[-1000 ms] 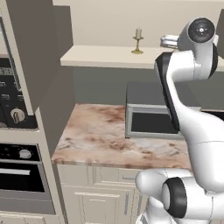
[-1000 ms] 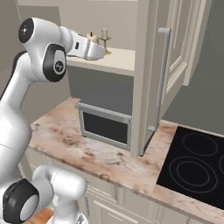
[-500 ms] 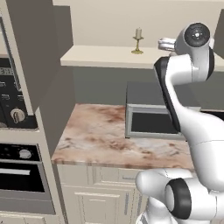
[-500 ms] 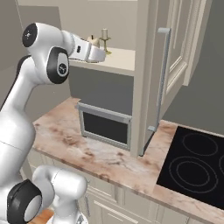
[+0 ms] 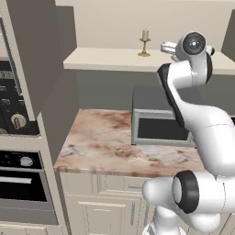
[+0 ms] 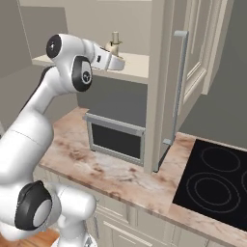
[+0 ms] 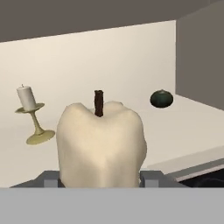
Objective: Pick the candle and candle from the dining table and place them in the open cabinet. Close the cabinet after placing the objects.
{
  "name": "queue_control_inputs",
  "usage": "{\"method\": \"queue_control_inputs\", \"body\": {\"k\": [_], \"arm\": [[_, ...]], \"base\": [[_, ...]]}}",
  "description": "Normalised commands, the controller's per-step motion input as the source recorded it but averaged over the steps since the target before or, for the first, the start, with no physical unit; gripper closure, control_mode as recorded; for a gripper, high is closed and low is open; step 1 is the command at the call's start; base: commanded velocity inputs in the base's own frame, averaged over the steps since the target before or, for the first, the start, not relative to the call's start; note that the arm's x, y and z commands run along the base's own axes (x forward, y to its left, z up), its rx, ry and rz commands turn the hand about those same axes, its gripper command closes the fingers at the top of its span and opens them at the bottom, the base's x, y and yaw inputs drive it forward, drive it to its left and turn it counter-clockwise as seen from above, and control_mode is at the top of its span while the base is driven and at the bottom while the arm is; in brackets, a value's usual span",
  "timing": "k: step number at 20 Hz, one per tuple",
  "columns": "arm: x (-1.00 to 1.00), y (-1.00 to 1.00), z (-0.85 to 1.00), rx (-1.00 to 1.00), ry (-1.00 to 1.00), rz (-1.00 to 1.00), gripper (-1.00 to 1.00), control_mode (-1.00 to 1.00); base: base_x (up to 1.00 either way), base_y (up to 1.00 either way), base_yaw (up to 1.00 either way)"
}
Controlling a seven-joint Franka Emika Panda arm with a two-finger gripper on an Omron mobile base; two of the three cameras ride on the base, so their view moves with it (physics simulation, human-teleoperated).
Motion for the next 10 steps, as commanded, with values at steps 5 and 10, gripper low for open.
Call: {"method": "queue_control_inputs", "body": {"k": [5,10], "arm": [[0.90,-0.43,0.00,0.19,0.05,-0.01,1.00,-1.00],[0.66,-0.22,-0.02,0.08,0.02,0.00,1.00,-1.00]], "base": [[0.00,0.00,0.00],[0.00,0.00,0.00]]}}
